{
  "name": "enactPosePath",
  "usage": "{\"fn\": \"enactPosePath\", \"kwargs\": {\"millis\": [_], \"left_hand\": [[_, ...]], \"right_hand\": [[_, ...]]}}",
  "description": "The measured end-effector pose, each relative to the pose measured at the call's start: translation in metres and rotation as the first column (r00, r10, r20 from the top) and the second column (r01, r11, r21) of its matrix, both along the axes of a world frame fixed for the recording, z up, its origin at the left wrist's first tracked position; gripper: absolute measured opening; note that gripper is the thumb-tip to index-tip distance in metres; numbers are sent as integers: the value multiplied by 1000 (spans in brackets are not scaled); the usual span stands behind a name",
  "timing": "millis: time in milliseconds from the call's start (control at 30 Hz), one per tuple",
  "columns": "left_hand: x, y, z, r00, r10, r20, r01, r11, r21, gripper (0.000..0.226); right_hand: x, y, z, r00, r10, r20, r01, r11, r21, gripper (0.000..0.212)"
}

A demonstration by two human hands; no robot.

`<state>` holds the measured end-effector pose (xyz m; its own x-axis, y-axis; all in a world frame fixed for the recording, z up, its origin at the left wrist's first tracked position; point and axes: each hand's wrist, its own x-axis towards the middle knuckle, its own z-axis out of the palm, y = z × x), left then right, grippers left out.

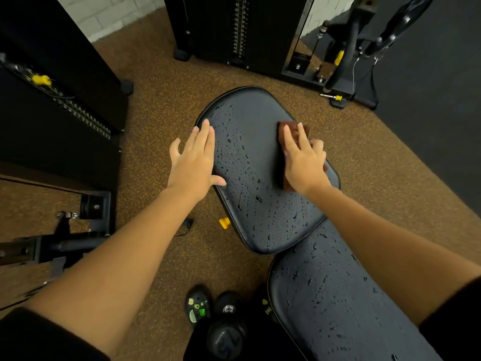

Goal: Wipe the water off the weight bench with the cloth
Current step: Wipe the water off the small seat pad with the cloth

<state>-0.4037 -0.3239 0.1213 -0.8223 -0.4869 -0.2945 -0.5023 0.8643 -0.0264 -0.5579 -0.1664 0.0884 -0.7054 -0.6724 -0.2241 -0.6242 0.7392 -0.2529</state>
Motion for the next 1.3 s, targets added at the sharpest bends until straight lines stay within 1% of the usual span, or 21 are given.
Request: {"fn": "enactPosePath", "kwargs": {"millis": [67, 133, 300, 367, 433, 500, 567, 600, 667, 733, 800, 867, 933, 967, 1033, 1067, 1100, 1133, 1200, 1233, 1300], "left_hand": [[0, -1, 0, 1000, 3, -12, -3, 1000, 9, 107], [1, -1, 0, 1000, 0, -15, 1, 1000, 13, 106], [3, -3, -1, 1000, -4, -19, 4, 1000, 30, 107], [3, -2, 0, 1000, 13, -23, -12, 999, 52, 105], [6, 6, 2, 994, 65, -91, -55, 993, 102, 97], [10, 23, 4, 958, 137, -253, -82, 972, 219, 82], [12, 47, 7, 882, 260, -394, -83, 907, 413, 68], [10, 59, 9, 843, 332, -423, -81, 856, 510, 64], [5, 76, 13, 778, 475, -411, -99, 738, 667, 62], [-2, 78, 14, 730, 596, -334, -116, 590, 799, 60], [-8, 73, 15, 703, 662, -261, -103, 458, 883, 68], [-10, 67, 17, 687, 694, -217, -93, 380, 920, 73], [-12, 63, 20, 665, 711, -228, -71, 365, 928, 65], [-12, 60, 23, 650, 715, -259, -62, 389, 919, 59], [-11, 52, 25, 620, 692, -371, -71, 520, 851, 54], [-11, 47, 27, 622, 645, -444, -85, 619, 781, 53], [-11, 40, 27, 636, 577, -513, -94, 718, 690, 53], [-12, 33, 28, 656, 496, -569, -90, 799, 594, 53], [-17, 14, 29, 718, 357, -597, -63, 888, 455, 54], [-21, 3, 29, 766, 302, -567, -60, 913, 405, 54], [-27, -15, 20, 877, 182, -444, -53, 956, 289, 52]], "right_hand": [[-5, -16, 5, 997, -67, 31, 68, 998, -5, 58], [-3, -30, 10, 997, -64, 35, 65, 998, -19, 59], [27, -23, 8, 990, 141, 5, -141, 990, -13, 60], [34, -10, 6, 985, 168, 40, -169, 986, 13, 56], [38, -1, 12, 982, 97, 162, -90, 995, -49, 50], [42, 1, 19, 925, -44, 378, 128, 971, -202, 47], [49, -2, 30, 774, -110, 624, 367, 880, -300, 46], [54, -4, 38, 655, -90, 750, 473, 823, -314, 46], [63, -8, 53, 347, 15, 938, 654, 713, -253, 51], [66, -10, 64, 74, 127, 989, 769, 624, -138, 56], [66, -12, 68, -56, 197, 979, 806, 588, -72, 65], [66, -14, 70, -143, 248, 958, 807, 589, -32, 78], [66, -17, 71, -194, 312, 930, 783, 620, -45, 85], [65, -20, 71, -209, 337, 918, 770, 636, -58, 86], [62, -24, 76, -181, 334, 925, 737, 669, -97, 85], [60, -26, 77, -116, 290, 950, 711, 692, -125, 82], [58, -27, 76, 21, 200, 980, 673, 722, -162, 78], [55, -27, 73, 205, 81, 975, 612, 767, -192, 73], [46, -24, 63, 591, -114, 799, 457, 863, -215, 60], [41, -21, 55, 721, -153, 675, 390, 896, -214, 54], [30, -16, 38, 895, -137, 424, 239, 951, -197, 50]]}}
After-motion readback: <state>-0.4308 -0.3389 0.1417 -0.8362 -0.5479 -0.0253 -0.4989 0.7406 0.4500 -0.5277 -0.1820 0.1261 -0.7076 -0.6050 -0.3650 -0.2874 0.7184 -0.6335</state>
